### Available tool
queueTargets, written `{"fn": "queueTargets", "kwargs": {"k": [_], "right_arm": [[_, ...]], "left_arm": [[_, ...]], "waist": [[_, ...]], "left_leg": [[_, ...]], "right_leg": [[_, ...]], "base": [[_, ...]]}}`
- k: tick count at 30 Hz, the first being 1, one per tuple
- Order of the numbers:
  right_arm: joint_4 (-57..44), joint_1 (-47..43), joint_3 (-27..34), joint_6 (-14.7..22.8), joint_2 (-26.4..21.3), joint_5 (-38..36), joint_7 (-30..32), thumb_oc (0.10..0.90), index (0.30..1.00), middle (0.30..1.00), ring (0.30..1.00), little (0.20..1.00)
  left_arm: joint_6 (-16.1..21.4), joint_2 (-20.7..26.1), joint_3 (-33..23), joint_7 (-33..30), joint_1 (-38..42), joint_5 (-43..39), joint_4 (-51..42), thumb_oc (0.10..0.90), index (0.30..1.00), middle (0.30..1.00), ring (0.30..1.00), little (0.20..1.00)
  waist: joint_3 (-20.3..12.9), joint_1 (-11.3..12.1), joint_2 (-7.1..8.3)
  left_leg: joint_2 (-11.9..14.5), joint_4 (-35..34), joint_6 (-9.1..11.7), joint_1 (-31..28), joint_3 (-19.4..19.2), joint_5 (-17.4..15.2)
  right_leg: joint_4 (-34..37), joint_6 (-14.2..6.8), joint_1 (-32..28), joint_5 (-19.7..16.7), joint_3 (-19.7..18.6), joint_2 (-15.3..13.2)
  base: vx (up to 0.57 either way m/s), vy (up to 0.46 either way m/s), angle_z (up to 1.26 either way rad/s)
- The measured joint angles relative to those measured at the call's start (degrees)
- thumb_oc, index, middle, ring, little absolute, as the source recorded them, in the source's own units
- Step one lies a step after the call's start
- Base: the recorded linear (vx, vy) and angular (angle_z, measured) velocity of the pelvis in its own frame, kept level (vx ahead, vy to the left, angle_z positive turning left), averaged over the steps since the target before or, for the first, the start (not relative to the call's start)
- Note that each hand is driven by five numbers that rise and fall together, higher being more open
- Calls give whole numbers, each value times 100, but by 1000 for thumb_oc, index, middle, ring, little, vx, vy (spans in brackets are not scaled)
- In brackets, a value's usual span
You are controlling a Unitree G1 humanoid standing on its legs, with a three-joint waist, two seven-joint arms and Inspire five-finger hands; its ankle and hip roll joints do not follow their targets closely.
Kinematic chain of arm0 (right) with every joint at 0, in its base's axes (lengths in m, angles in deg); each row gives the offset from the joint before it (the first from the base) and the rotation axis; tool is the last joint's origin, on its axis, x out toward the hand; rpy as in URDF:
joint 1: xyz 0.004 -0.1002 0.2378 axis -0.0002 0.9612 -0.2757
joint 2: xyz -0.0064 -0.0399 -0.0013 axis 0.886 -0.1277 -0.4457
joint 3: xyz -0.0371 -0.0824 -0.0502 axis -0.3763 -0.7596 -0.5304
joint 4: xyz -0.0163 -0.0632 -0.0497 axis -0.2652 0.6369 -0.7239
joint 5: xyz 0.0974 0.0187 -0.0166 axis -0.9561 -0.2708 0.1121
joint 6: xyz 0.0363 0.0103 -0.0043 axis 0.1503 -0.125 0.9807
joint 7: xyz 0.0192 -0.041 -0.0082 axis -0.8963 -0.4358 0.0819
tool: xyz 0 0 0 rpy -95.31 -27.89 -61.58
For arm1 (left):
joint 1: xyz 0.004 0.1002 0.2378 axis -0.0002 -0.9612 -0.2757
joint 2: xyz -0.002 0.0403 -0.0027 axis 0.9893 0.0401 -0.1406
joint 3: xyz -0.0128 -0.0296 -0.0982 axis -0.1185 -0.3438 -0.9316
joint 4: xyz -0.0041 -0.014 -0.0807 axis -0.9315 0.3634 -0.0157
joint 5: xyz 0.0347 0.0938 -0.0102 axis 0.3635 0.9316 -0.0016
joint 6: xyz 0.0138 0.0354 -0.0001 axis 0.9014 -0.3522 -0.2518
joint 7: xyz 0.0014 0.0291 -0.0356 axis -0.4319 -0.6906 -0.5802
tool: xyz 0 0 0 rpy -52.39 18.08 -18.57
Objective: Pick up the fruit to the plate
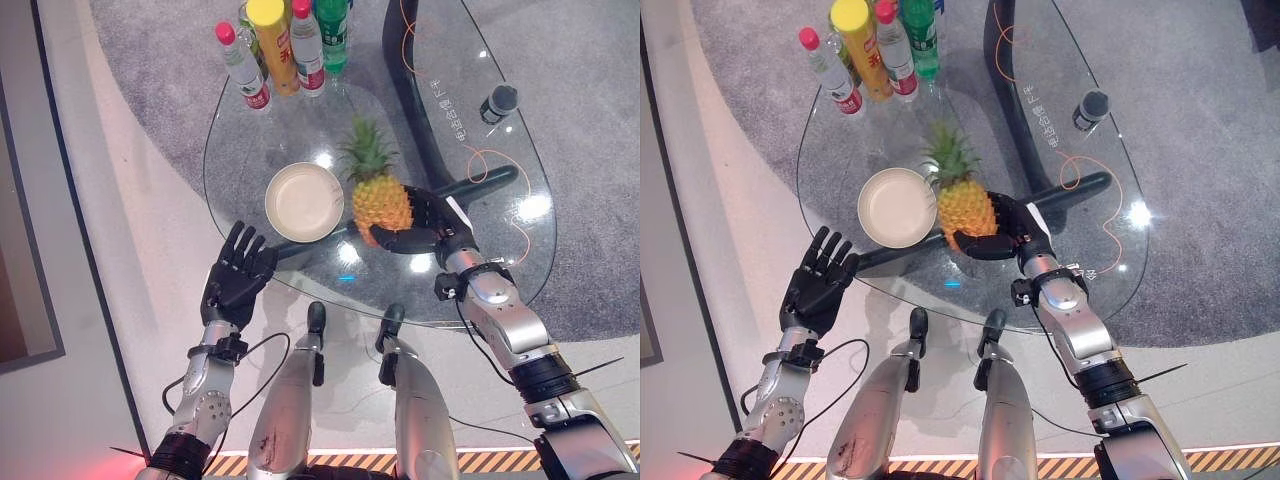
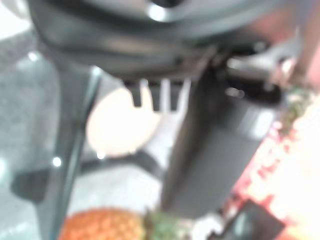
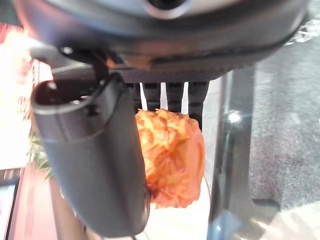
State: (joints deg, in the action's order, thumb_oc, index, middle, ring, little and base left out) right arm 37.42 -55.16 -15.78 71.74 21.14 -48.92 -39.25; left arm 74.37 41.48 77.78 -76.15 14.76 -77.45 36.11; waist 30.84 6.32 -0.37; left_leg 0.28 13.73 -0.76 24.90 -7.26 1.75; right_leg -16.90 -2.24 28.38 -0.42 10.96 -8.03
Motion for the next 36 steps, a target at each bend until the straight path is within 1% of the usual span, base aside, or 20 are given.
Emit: {"fn": "queueTargets", "kwargs": {"k": [3,6,10,13,15,19,24,31,36], "right_arm": [[-143,-4,-106,2,-188,217,-246,100,300,300,300,200],[-229,1,-285,2,-394,383,-435,100,300,300,300,200],[-314,1,-447,3,-478,438,-637,100,300,300,300,200],[-412,-4,-585,73,-538,485,-781,100,300,300,300,200],[-463,-5,-633,112,-551,485,-846,100,300,300,300,200],[-623,-88,-796,113,-578,485,-1013,100,300,300,300,200],[-625,-209,-966,108,-642,515,-1013,100,300,300,300,200],[-626,-277,-1201,94,-640,614,-1068,100,300,300,300,200],[-635,-393,-1312,46,-660,842,-1310,100,300,300,300,200]], "left_arm": [[-98,86,65,38,24,-79,-73,800,900,900,900,900],[-321,246,258,152,11,-270,-275,800,900,900,900,900],[-496,279,471,361,13,-374,-444,800,900,900,900,900],[-614,333,679,483,38,-399,-571,800,900,900,900,900],[-687,348,704,509,36,-396,-638,800,900,900,900,900],[-688,440,787,474,117,-379,-643,800,900,900,900,900],[-686,474,785,460,84,-422,-641,800,900,900,900,900],[-685,473,860,464,19,-900,-626,800,900,900,900,900],[-682,449,863,469,-96,-1117,-627,800,900,900,900,900]], "waist": [[0,13,0],[0,11,-1],[1,52,-1],[1,74,-1],[1,80,-2],[1,89,-2],[2,139,-3],[2,144,-4],[2,174,-5]], "left_leg": [[-7,5,0,0,26,0],[-35,18,3,13,110,1],[-46,12,19,23,155,6],[-56,4,24,32,165,1],[-58,-5,25,34,167,0],[-68,-3,28,34,187,-1],[-96,-5,30,25,234,-3],[-134,14,34,26,319,0],[-129,5,45,35,351,6]], "right_leg": [[-12,-8,-11,14,16,-7],[-103,13,-8,96,107,-52],[-149,11,6,165,124,-58],[-188,4,29,199,125,-69],[-188,3,33,208,125,-69],[-198,5,33,232,124,-70],[-273,1,34,273,151,-108],[-392,-5,34,355,225,-168],[-427,6,34,402,277,-180]], "base": [[0,-62,5],[3,-34,13],[4,-17,7],[0,0,0],[0,0,0],[0,0,0],[14,7,5],[9,-5,7],[9,-20,5]]}}
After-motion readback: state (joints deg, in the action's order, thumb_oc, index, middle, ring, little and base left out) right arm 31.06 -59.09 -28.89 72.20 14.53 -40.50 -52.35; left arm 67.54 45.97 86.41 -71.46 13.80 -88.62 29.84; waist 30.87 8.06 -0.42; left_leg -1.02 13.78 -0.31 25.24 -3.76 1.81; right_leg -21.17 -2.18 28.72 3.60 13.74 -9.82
